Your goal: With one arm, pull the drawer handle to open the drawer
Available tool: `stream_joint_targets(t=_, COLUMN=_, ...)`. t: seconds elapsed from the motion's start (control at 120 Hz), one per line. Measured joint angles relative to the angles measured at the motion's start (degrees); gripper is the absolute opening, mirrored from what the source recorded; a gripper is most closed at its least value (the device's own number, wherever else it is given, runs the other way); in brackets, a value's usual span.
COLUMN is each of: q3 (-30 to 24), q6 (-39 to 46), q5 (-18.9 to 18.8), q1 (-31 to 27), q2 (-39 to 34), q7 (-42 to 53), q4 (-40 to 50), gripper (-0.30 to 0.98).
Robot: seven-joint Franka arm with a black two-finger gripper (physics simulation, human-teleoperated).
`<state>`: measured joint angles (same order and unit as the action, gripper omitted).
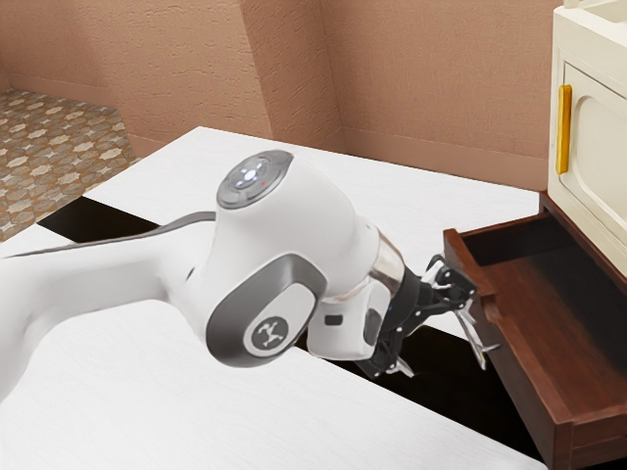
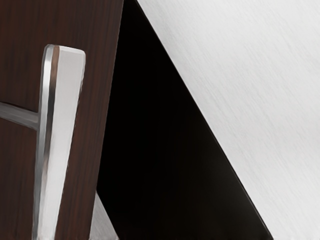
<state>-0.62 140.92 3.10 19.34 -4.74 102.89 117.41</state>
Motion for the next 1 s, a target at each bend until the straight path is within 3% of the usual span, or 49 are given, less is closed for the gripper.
stream_joint_targets(t=0.75, q3=2.82, q6=0.89, q5=-0.05, q1=0.15, q2=-8.05, q7=0.13, q4=9.51, gripper=0.68)
stream_joint_targets(t=1.0, q3=2.88, q6=1.45, q5=0.56, q1=0.11, q2=-10.07, q7=0.35, q4=11.3, gripper=0.47)
